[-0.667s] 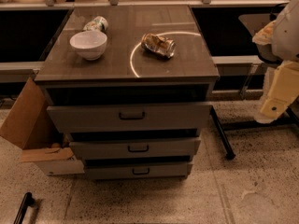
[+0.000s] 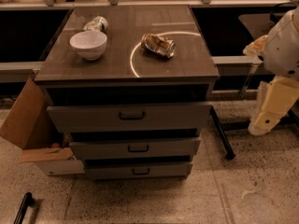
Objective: Open bottom drawer
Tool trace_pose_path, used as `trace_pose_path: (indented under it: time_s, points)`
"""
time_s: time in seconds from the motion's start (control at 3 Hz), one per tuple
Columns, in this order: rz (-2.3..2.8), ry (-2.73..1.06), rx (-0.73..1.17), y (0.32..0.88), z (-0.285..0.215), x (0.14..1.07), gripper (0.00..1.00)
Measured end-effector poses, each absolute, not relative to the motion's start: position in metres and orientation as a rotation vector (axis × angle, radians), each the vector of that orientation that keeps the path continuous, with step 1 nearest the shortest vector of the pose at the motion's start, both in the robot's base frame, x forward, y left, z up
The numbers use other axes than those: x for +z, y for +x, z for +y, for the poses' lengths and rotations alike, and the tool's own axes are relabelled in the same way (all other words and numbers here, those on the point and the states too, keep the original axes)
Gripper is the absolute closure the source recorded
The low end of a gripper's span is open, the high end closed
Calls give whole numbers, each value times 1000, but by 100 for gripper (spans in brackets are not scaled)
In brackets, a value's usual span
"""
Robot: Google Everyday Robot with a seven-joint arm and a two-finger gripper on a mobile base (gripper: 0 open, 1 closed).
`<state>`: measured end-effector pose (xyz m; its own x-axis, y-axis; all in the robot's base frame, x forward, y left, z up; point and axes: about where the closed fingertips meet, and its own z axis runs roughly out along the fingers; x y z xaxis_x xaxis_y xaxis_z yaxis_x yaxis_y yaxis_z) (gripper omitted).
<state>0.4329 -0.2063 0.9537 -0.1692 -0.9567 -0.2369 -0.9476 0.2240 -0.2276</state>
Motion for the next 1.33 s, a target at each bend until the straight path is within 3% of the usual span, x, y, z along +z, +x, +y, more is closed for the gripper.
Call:
trace_pose_path:
  time_s: [0.33,0.67,1.33]
  points:
    - [2106,-1828,119,421,-185,906,0]
    - [2105,-1828,119,421,-185,906,0]
    - [1967,-1960,228,425,-158,806,0]
